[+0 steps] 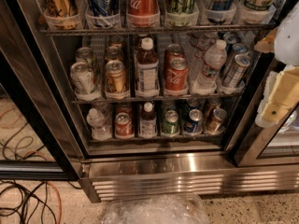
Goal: Pick green can from top shelf of fridge
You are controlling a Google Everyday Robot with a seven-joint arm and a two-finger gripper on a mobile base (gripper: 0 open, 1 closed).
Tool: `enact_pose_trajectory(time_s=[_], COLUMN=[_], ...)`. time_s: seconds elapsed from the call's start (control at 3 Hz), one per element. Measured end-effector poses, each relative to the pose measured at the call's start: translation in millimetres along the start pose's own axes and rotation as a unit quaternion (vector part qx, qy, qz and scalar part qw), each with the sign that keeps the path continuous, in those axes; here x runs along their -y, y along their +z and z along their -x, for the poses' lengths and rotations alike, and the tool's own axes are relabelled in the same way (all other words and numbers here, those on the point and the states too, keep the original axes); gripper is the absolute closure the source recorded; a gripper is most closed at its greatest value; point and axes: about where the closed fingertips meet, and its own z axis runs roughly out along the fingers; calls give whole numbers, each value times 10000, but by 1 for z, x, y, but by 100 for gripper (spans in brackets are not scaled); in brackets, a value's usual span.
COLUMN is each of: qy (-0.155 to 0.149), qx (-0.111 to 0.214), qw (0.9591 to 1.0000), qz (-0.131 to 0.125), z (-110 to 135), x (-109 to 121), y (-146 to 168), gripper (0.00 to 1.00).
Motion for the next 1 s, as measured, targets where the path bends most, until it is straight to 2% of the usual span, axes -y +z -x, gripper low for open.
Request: enact_pose_trajectory(time_s=[0.33, 0.67, 1.0], qy=[-2, -7, 36], qx=[9, 341, 1033], qw=[10000, 9994, 9946], qz=[-11, -77, -109], z=[0, 4, 11], x=[0, 0, 0], y=[0, 0, 2], gripper=[0, 0, 0])
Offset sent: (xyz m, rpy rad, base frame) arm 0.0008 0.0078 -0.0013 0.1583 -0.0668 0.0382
